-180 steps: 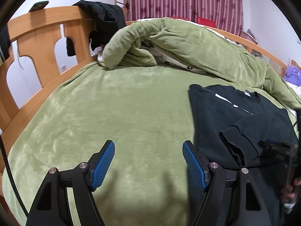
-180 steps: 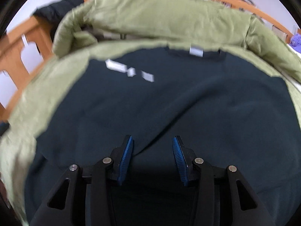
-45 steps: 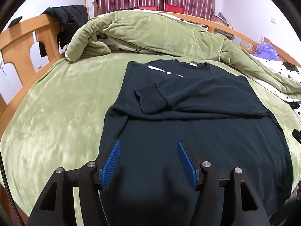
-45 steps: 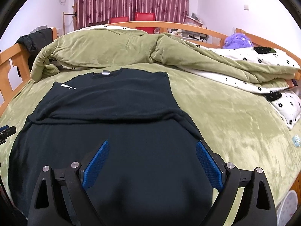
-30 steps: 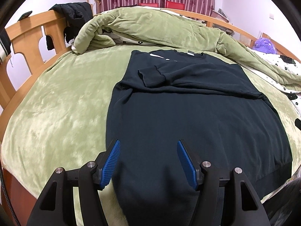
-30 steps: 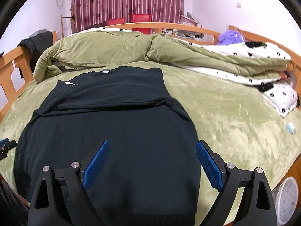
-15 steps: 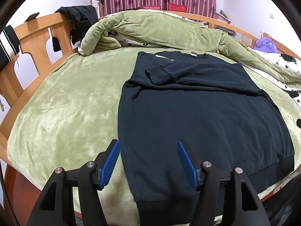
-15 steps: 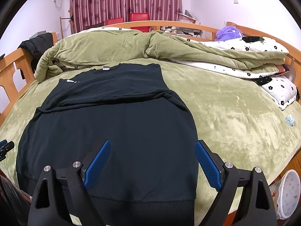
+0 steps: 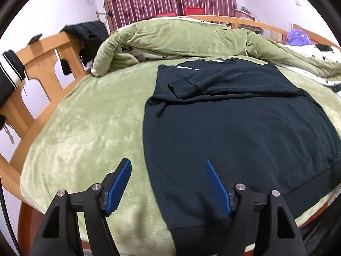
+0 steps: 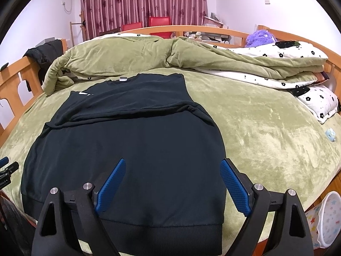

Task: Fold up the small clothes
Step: 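Move both open tools back toward the sweatshirt's ribbed hem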

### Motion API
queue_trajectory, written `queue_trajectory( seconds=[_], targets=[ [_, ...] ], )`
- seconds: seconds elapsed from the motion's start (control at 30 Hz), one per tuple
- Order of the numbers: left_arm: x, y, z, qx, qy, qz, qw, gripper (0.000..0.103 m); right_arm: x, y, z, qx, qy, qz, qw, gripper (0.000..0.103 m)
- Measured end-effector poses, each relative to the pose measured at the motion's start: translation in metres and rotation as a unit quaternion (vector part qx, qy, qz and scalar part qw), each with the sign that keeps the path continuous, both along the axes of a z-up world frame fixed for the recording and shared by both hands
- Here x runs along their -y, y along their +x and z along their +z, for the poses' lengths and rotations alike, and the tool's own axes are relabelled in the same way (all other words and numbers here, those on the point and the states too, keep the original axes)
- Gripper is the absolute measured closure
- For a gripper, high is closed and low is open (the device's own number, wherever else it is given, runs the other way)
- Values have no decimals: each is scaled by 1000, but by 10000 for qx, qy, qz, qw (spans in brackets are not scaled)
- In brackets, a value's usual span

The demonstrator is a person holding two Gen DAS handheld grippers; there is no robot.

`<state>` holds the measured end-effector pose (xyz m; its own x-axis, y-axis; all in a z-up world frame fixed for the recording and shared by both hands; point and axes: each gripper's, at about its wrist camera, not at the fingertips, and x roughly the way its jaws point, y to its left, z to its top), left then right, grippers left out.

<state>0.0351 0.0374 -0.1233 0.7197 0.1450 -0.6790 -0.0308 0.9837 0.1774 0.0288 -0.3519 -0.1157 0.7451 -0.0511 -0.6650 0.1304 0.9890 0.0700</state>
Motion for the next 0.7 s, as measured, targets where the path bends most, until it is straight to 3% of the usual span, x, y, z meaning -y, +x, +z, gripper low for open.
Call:
queue_trajectory(
  seconds=[0.7],
  targets=[
    [-26,-1,-4,28,-519,309,9982,32,-9,9,-8,-100,-166,108,9998,14]
  ],
)
